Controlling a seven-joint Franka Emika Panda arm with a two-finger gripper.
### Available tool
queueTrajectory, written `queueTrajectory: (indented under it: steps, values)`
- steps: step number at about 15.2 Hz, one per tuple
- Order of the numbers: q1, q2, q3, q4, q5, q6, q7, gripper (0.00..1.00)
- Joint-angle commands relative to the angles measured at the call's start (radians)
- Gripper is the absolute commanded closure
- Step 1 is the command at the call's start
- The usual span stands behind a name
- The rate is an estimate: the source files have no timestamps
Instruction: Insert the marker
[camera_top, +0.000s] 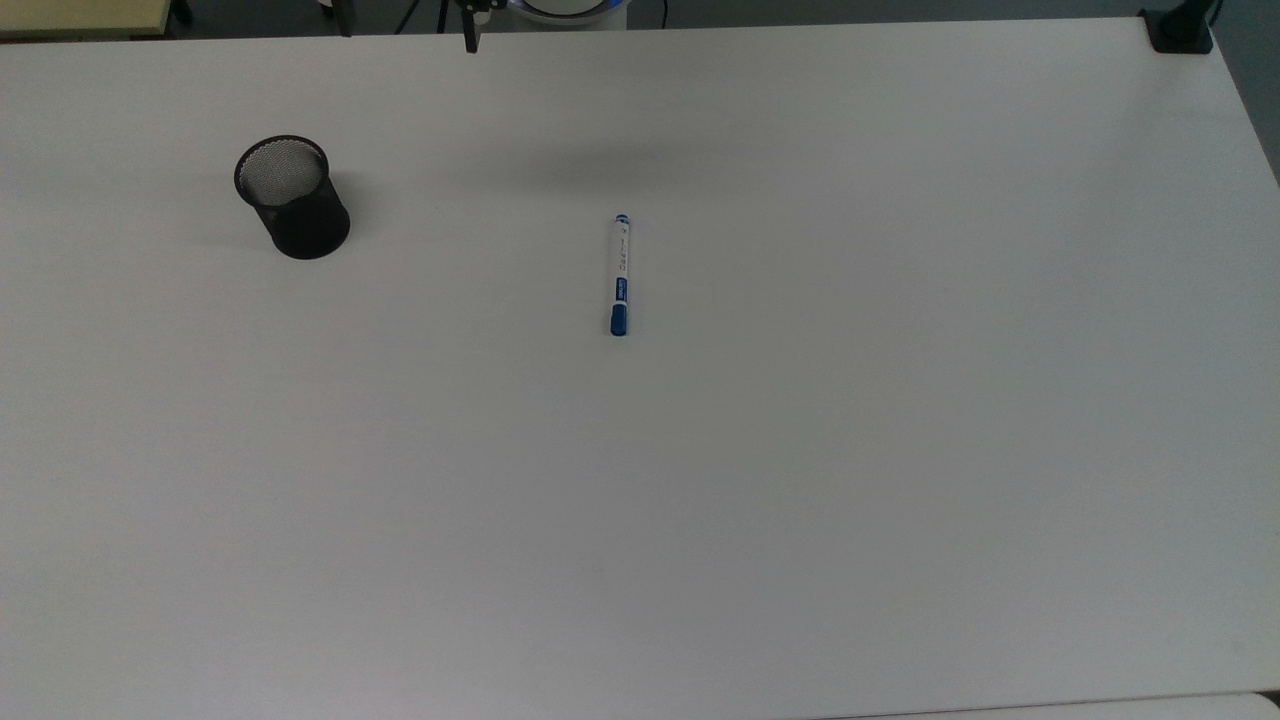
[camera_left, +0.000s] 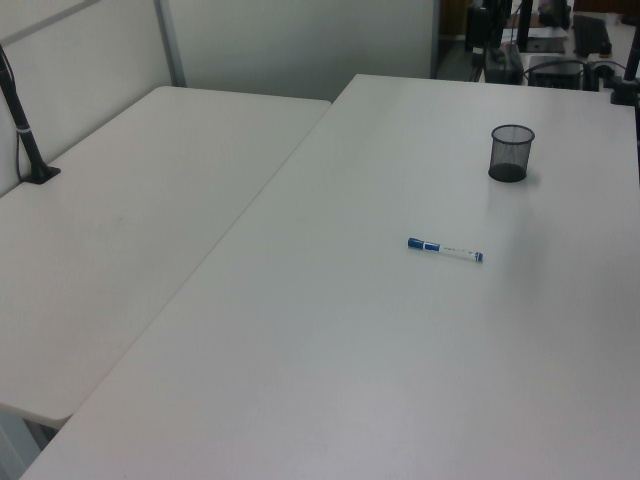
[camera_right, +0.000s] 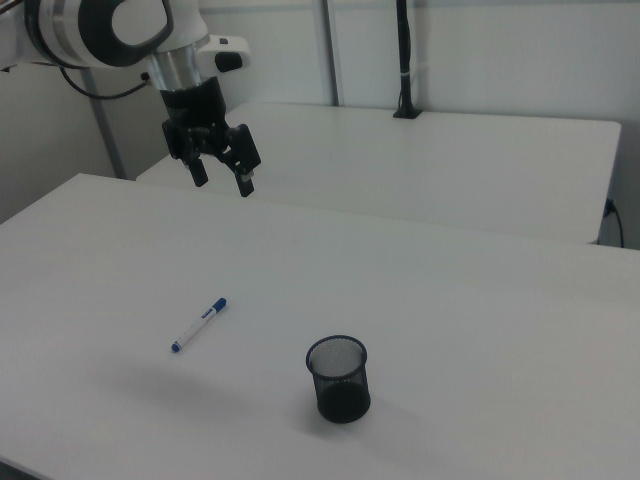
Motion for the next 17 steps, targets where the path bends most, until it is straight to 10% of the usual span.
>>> queueTrajectory:
  steps: [1, 11, 17]
  values:
    - [0.007, -0.003, 0.003, -0.006, 0.005, 0.005, -0.018, 0.0]
    - [0.004, -0.004, 0.002, -0.005, 0.005, 0.003, -0.029, 0.0]
    - [0.004, 0.0, -0.002, -0.006, -0.007, -0.037, -0.259, 0.0]
